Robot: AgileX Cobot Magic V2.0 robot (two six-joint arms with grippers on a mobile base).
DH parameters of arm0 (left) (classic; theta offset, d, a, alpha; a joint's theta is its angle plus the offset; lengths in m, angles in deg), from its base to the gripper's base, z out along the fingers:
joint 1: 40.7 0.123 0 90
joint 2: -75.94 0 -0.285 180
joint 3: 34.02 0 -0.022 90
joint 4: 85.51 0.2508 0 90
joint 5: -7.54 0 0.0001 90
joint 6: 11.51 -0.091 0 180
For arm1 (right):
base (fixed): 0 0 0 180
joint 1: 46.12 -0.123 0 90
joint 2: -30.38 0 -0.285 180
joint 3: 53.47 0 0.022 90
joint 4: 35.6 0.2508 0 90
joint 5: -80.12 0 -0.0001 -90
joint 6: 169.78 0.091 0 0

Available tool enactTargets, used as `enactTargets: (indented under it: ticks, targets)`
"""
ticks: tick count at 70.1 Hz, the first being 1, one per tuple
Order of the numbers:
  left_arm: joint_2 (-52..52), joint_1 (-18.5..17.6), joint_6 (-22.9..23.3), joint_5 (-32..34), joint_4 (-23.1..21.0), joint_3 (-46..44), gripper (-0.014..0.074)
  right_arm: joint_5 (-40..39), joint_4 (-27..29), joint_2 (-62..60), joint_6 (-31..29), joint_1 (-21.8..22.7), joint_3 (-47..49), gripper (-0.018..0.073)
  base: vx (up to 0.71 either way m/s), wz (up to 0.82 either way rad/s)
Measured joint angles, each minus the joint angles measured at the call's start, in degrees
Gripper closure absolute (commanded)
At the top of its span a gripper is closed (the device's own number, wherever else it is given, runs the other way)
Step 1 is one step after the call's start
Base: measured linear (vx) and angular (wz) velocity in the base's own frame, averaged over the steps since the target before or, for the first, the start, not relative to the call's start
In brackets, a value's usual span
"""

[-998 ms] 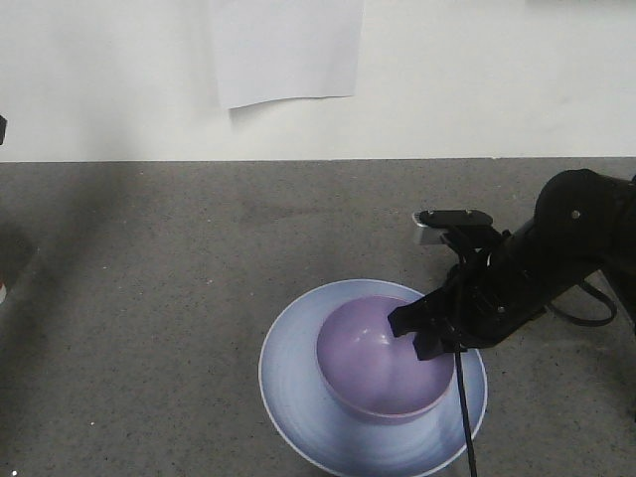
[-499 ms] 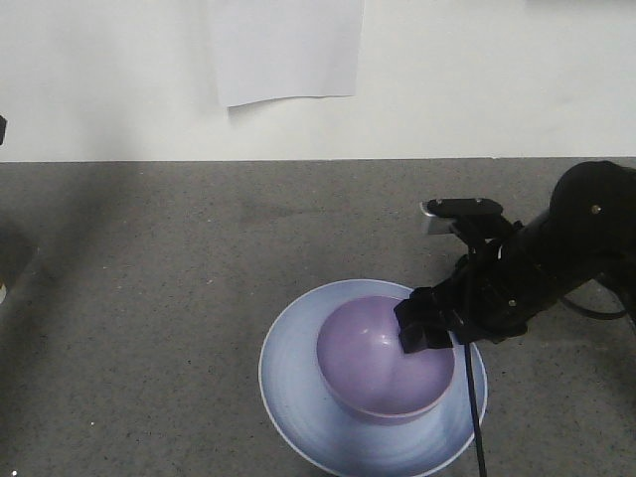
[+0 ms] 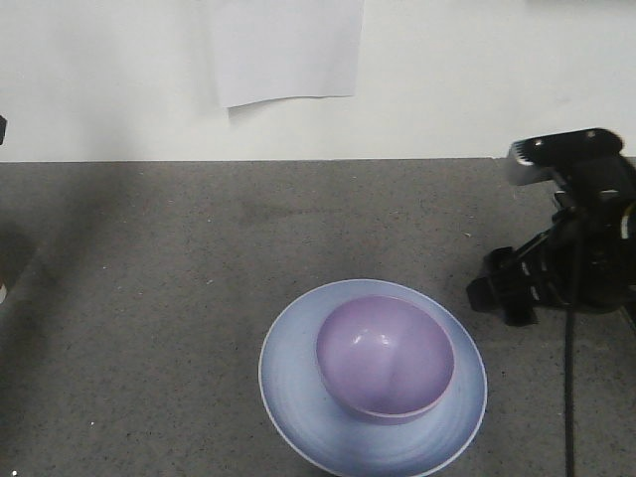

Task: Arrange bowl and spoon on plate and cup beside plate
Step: 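Open the right gripper to release the bowl and lift away, then swing the left gripper with the green spoon over the bowl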

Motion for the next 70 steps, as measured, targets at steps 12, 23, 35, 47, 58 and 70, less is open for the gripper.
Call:
enactTargets:
  ticks: [12,23,35,47,58,70]
  targets:
    - [0.0,0.0,0.0,0.0,0.0,0.0,0.0603,2.6,-4.2,-9.0,3.4,0.0,0.0,-0.001,0.0,0.0]
    - [0.0,0.0,0.0,0.0,0.0,0.0,0.0603,6.1,-6.4,-16.0,5.4,0.0,0.0,-0.001,0.0,0.0]
    - [0.0,0.0,0.0,0.0,-0.2,0.0,0.0603,7.4,-6.8,-19.8,5.7,0.0,0.1,-0.001,0.0,0.0]
    - [0.0,0.0,-4.4,-0.8,-5.7,0.0,0.0603,7.6,-7.0,-20.0,5.8,0.0,0.1,-0.001,0.0,0.0]
    - [0.0,-0.9,-11.9,-2.8,-15.9,0.0,0.0603,7.4,-7.0,-19.9,5.8,0.0,0.1,-0.001,0.0,0.0]
    - [0.0,-8.0,-16.8,-3.5,-19.4,0.0,0.0603,6.8,-7.0,-19.9,6.1,0.0,0.1,-0.001,0.0,0.0]
